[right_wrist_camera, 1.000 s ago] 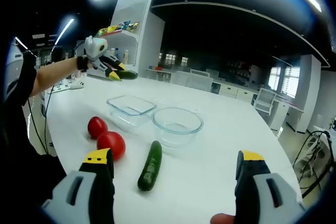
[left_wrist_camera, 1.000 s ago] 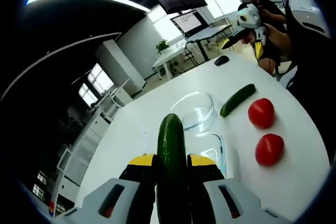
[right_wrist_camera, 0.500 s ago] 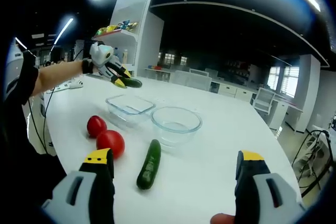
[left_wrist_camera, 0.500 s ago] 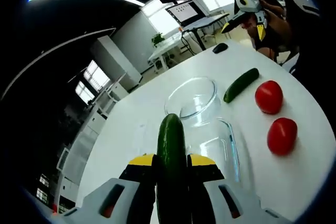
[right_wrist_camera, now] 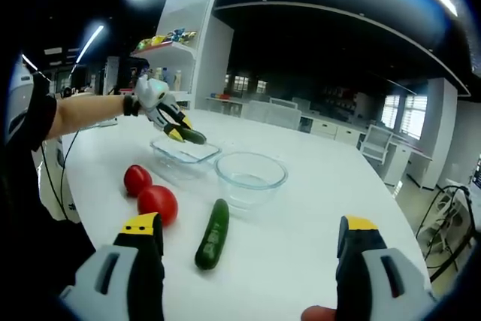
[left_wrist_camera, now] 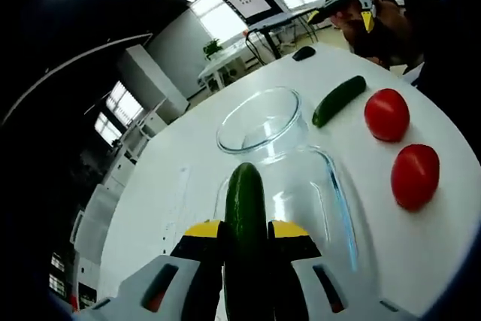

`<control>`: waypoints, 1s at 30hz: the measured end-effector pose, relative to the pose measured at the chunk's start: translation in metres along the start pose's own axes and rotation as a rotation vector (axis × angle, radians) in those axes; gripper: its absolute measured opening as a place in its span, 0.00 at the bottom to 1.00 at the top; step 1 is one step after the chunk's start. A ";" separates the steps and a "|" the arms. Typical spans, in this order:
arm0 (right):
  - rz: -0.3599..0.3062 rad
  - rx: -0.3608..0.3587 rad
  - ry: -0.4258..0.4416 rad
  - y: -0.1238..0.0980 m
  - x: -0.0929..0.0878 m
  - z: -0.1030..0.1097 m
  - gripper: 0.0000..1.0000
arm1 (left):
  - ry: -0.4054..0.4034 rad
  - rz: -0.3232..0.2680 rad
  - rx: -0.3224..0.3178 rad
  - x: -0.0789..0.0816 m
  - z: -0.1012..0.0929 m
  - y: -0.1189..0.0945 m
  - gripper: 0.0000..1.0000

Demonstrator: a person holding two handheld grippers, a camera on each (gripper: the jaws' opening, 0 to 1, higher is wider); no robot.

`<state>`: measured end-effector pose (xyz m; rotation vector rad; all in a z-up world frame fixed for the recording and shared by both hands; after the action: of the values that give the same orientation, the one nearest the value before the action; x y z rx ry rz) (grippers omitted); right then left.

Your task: Sort the scattered tomatoes and cucumbers on the table and place them into their respective storage containers

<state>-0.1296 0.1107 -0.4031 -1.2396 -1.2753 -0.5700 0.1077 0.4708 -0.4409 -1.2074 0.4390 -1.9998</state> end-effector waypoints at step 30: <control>0.011 -0.023 -0.015 -0.008 0.002 0.000 0.92 | 0.029 0.066 -0.048 -0.019 -0.012 0.031 0.22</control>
<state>-0.1361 0.1091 -0.3982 -1.2716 -1.2769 -0.5692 0.1158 0.4636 -0.4781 -1.1791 0.5378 -1.9626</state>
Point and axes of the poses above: the point that each gripper's makers call its tool centre point, and the gripper's own axes: y roughly forward along the fingers, z roughly to its left, x roughly out of its top, the point moved 8 cm from there along -y, roughly backward along the fingers, and after that the axes turned 4 degrees about z, right-handed, at the moved point
